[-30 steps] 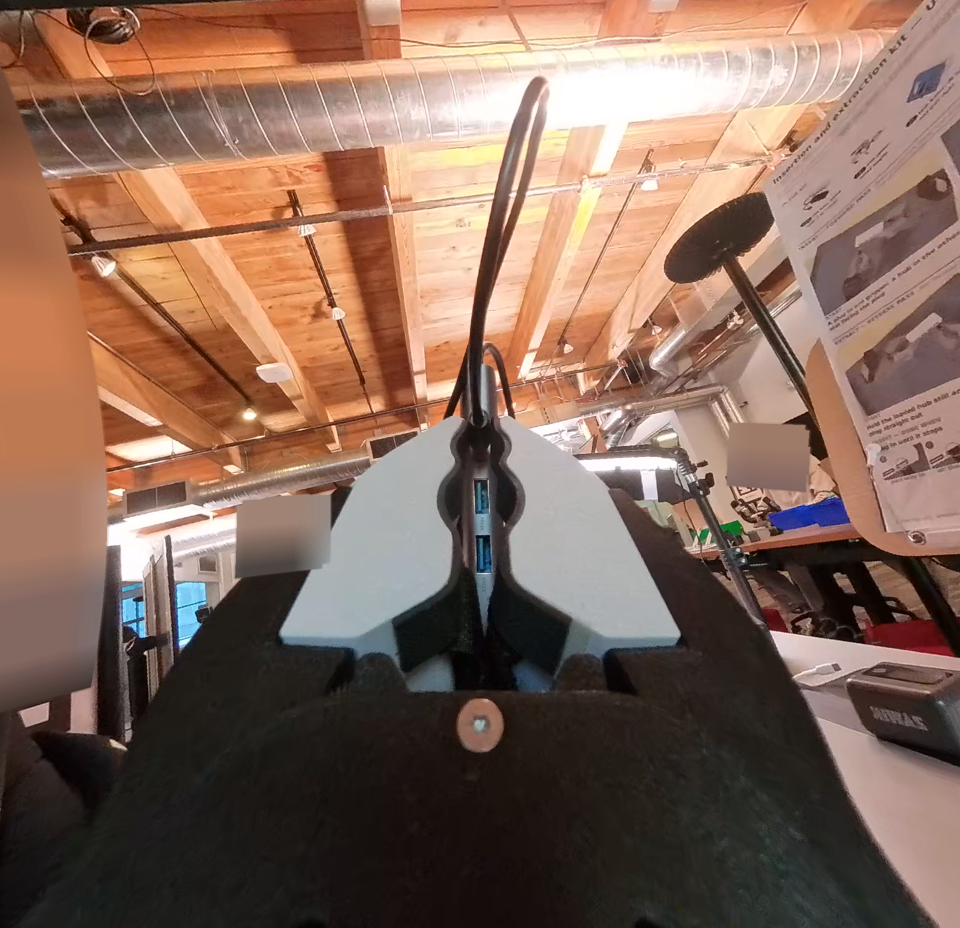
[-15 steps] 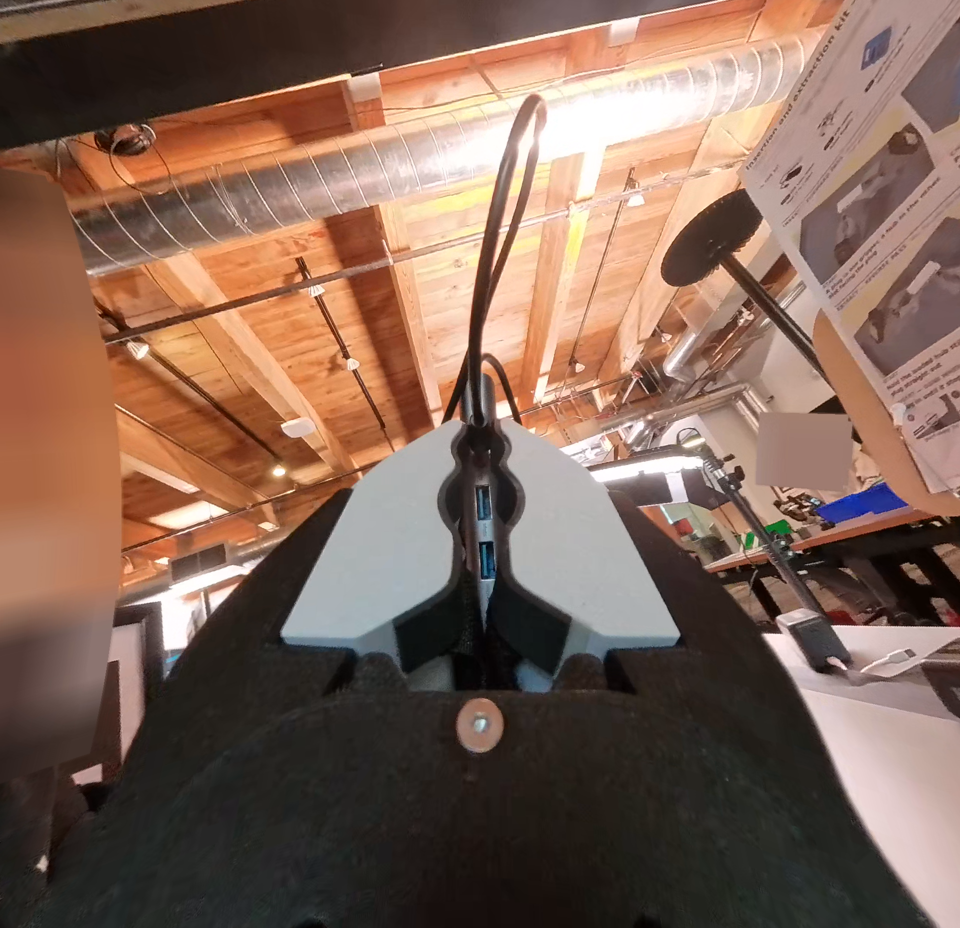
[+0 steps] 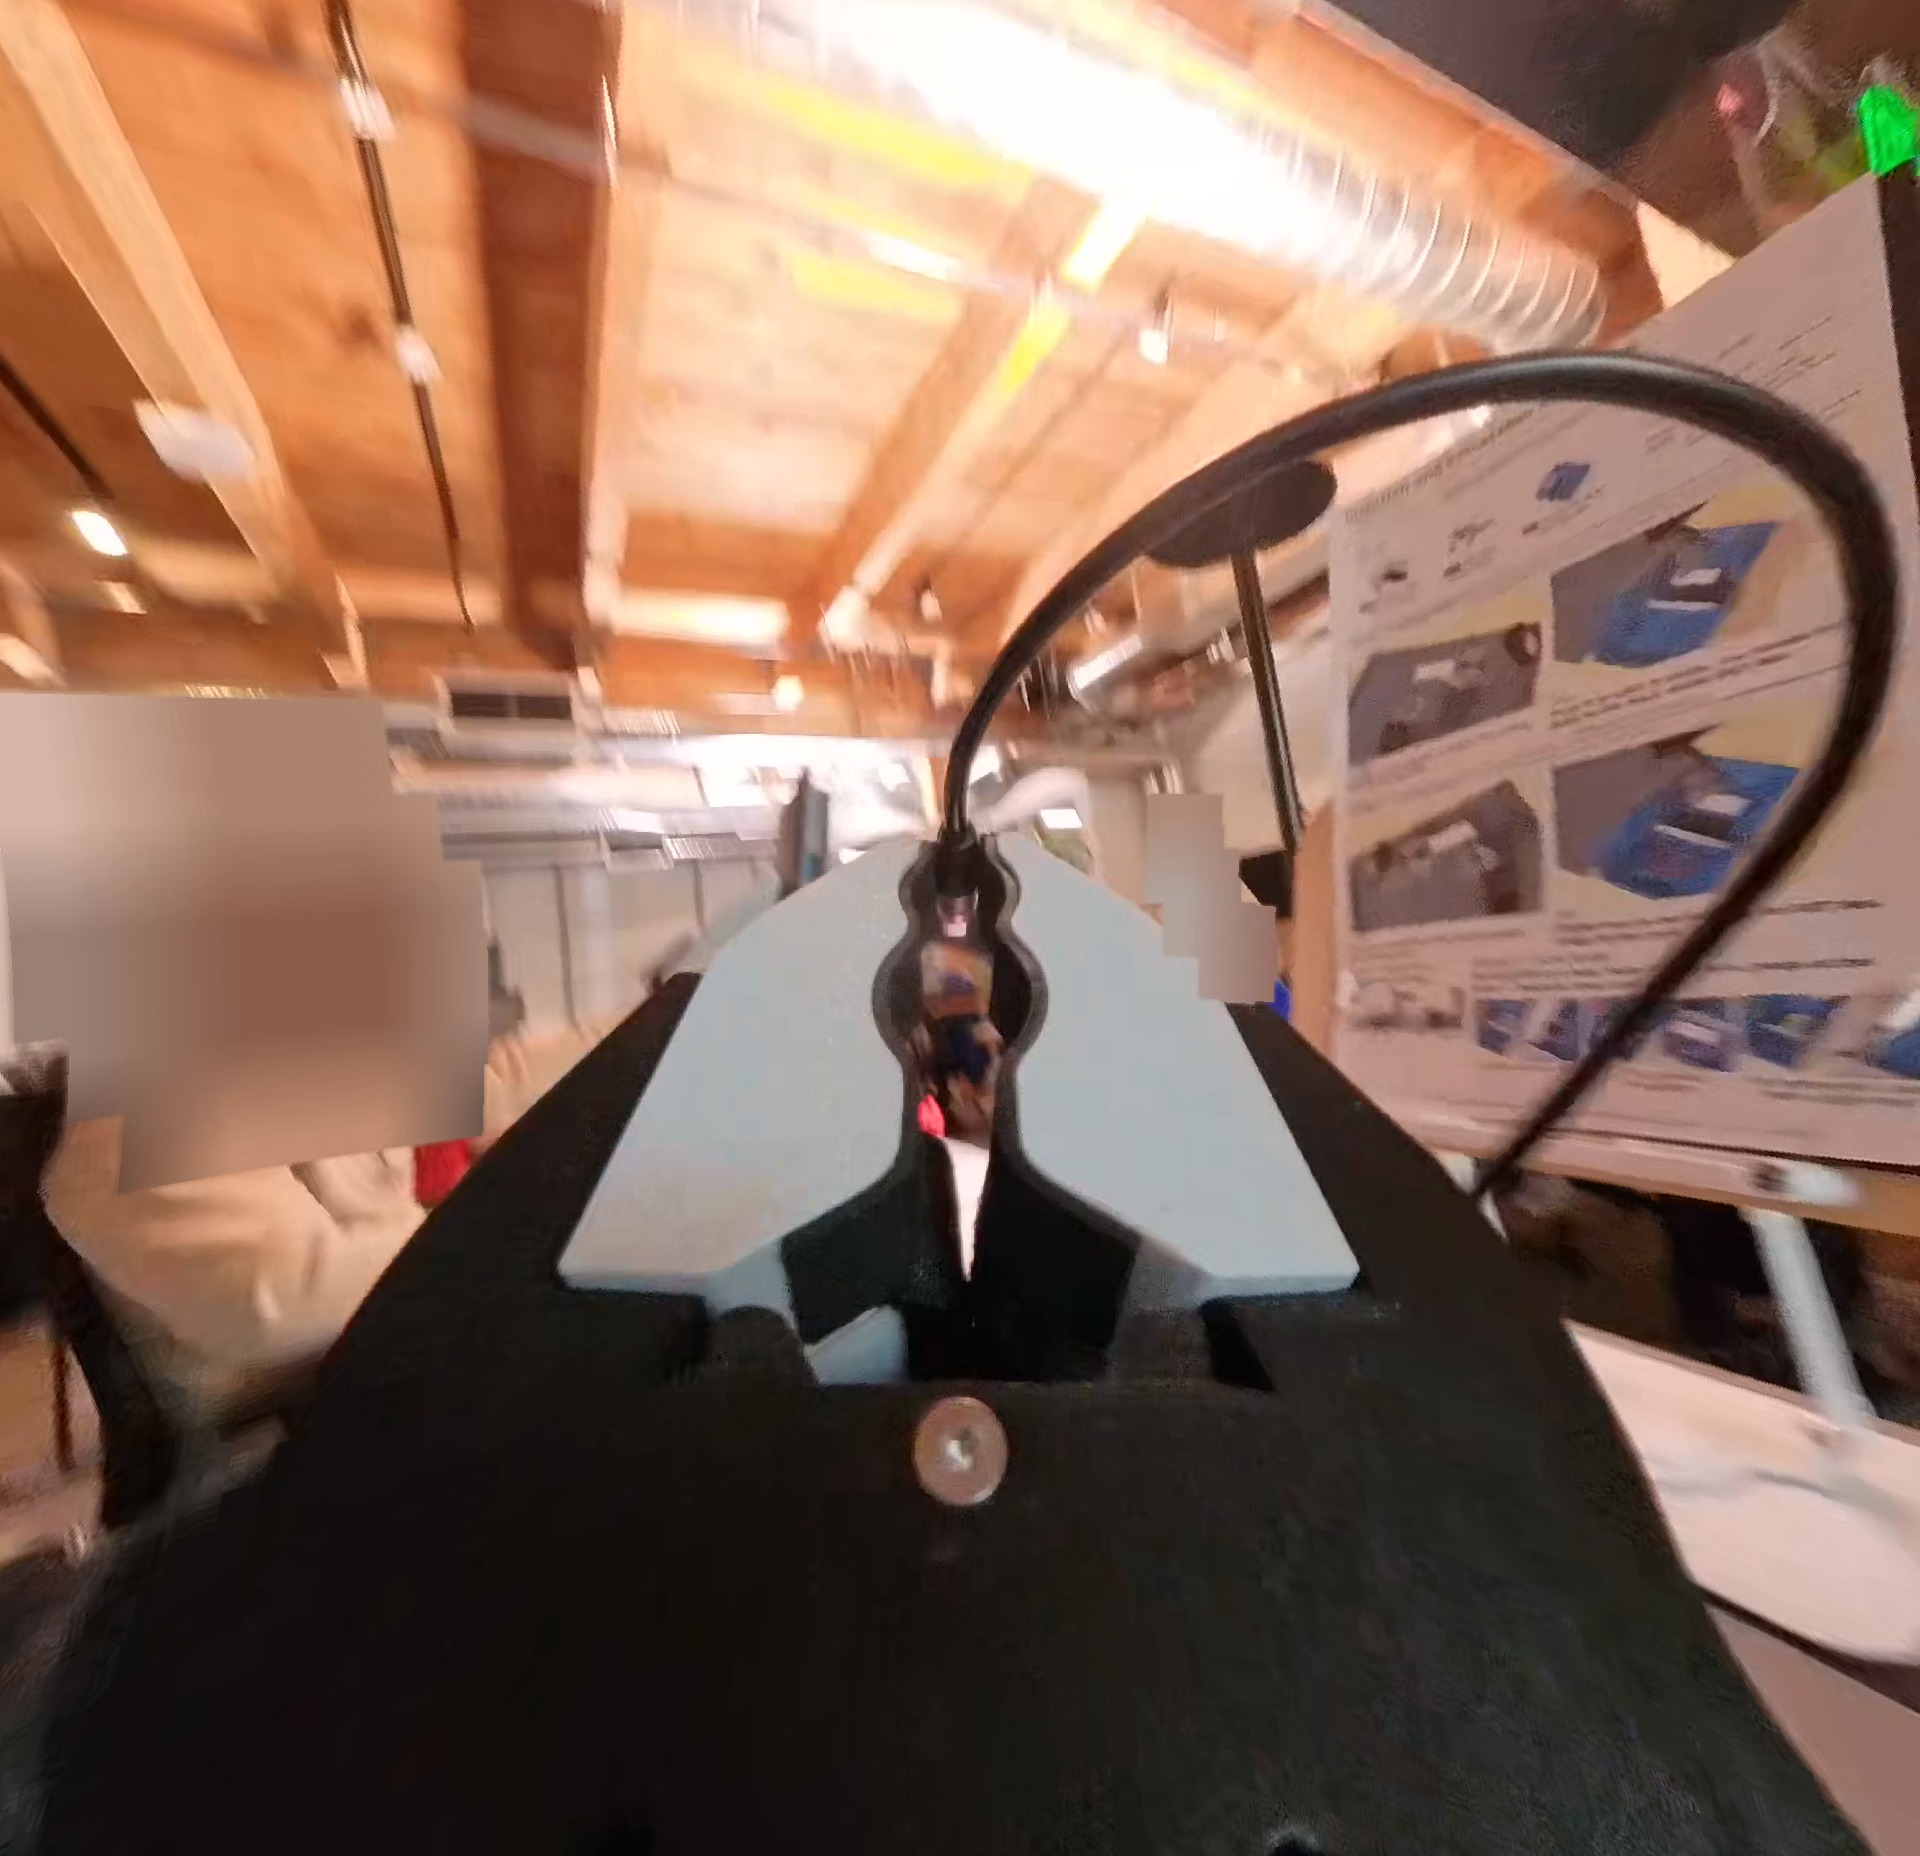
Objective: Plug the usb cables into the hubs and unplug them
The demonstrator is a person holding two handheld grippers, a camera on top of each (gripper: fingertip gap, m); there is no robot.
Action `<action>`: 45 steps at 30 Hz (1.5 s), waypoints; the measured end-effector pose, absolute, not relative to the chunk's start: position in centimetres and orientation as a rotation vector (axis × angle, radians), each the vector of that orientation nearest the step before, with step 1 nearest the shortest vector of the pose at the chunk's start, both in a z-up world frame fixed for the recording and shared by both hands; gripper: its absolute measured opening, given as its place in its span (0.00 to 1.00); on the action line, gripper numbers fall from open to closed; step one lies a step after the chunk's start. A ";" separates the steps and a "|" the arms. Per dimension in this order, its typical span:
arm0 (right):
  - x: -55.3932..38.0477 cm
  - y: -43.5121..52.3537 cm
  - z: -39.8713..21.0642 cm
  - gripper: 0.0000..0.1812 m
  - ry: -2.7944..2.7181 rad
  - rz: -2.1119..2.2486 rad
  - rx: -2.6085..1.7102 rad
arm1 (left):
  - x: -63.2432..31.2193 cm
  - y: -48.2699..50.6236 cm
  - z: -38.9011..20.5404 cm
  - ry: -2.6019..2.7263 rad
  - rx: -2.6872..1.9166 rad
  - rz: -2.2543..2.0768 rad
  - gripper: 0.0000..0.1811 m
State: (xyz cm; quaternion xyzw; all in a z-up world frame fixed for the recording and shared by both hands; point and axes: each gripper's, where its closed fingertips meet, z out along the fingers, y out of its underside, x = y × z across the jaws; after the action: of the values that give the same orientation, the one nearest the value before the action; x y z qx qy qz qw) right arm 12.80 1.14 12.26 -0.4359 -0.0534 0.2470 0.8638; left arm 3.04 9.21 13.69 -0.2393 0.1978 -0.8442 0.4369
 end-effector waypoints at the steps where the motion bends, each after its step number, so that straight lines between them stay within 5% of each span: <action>1: 13.2 1.1 12.1 0.04 -0.141 0.466 -0.982 | 2.3 9.9 14.2 0.486 -0.579 -2.084 0.09; 23: 30.3 -19.0 1.0 0.04 -0.134 -0.850 -2.125 | -1.2 10.1 17.4 0.562 -0.477 -1.890 0.09; 31: 33.9 -19.6 -10.2 0.04 -0.237 -0.986 -2.616 | -1.0 10.0 17.4 0.578 -0.481 -1.892 0.09; 36: 32.4 -14.9 -8.7 0.24 -0.058 -0.649 -2.384 | -0.6 9.9 17.2 0.606 -0.489 -1.885 0.09; 40: 29.6 -10.0 1.5 0.60 -0.076 -0.593 -1.780 | 0.8 9.2 16.5 0.699 -0.524 -1.872 0.09; 45: 18.8 -5.8 12.4 0.74 -0.282 -0.139 -1.281 | 4.1 6.7 14.2 1.012 -0.600 -1.765 0.09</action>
State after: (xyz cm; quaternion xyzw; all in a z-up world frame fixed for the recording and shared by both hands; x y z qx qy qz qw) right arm 18.81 -5.84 12.42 -0.5949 -0.1312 -0.0647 0.7903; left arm 4.07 6.68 14.20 -0.2467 0.4165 -0.7260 0.4885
